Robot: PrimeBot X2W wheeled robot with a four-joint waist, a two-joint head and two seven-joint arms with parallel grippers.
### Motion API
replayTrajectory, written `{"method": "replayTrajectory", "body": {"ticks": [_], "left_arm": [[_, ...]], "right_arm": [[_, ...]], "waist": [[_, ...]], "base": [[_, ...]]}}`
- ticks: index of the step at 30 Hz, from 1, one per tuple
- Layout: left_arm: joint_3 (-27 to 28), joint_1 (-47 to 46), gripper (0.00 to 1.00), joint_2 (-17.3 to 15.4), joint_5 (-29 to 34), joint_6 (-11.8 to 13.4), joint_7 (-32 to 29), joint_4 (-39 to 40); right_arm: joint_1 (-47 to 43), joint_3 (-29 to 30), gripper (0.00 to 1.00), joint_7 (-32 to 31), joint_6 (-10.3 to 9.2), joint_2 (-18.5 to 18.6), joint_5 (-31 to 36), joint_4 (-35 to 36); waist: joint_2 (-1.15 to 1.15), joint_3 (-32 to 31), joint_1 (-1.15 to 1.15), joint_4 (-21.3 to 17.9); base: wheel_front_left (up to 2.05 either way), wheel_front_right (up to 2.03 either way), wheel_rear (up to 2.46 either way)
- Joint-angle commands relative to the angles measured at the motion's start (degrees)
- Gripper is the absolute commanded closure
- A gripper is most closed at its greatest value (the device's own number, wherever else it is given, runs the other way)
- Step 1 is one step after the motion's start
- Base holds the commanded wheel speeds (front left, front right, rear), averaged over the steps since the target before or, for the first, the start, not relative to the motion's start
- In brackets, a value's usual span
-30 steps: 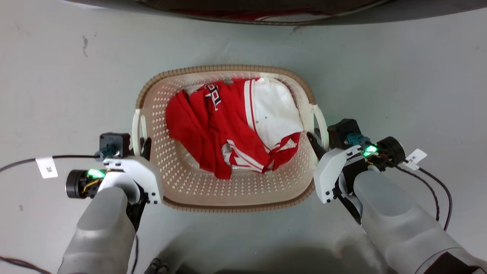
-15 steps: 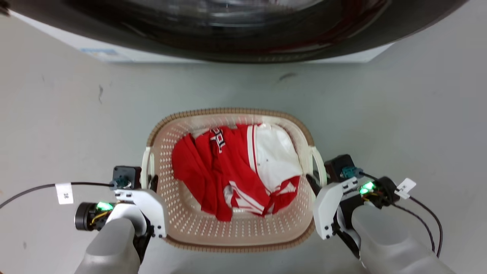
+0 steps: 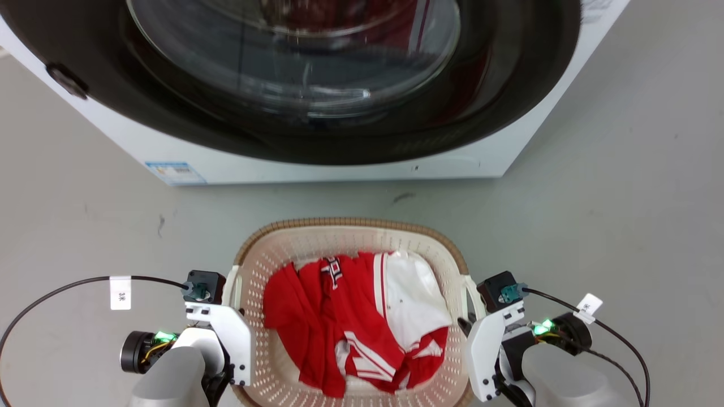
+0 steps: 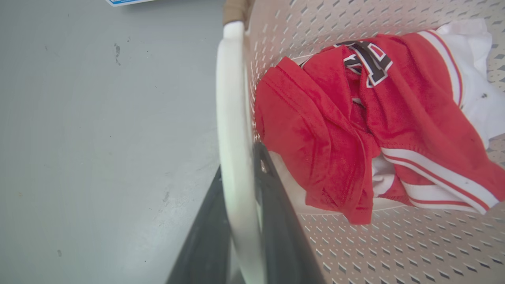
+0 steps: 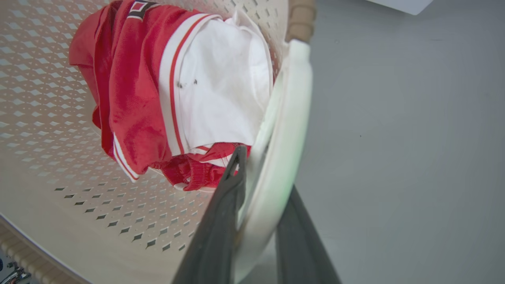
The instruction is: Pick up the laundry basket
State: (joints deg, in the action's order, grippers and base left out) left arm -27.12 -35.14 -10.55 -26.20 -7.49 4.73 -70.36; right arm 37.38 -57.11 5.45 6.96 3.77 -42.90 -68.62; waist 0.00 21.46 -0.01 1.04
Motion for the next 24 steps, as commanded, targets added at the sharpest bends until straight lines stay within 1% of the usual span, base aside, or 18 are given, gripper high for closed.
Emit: {"method": "replayTrajectory", "body": {"ticks": [1,4,11,17,24], "left_arm": [[-1.48,0.59,1.0,0.23,-1.35,0.03,-1.77,1.13],[-4.16,1.29,1.0,-0.45,-4.07,0.02,-5.47,2.38],[-10.34,2.38,1.0,-2.63,-9.88,-0.05,-12.95,5.21],[-14.91,4.25,1.0,-4.74,-14.61,-0.06,-17.12,6.96],[-19.24,6.31,1.0,-6.53,-19.09,-0.05,-19.42,8.02]], "right_arm": [[-0.78,-1.34,1.0,-0.85,0.96,-1.6,-0.56,0.75],[-1.05,-2.71,1.0,-3.4,0.96,-1.45,-2.16,0.64],[-0.79,-6.23,1.0,-7.85,0.95,0.51,-5.72,2.41],[-1.74,-9.61,1.0,-10.44,0.92,1.24,-8.65,3.58],[-4.08,-12.68,1.0,-12.17,0.92,1.62,-12.11,4.15]], "waist": [[0.0,-3.72,0.01,-0.52],[0.0,-6.2,0.01,-0.4],[0.0,-10.86,0.01,0.23],[0.0,-14.82,0.01,0.37],[0.0,-19.1,0.01,0.45]], "base": [[0.0,0.0,0.0],[0.0,0.0,0.0],[0.0,0.0,0.0],[0.0,0.0,0.0],[0.0,0.0,0.0]]}}
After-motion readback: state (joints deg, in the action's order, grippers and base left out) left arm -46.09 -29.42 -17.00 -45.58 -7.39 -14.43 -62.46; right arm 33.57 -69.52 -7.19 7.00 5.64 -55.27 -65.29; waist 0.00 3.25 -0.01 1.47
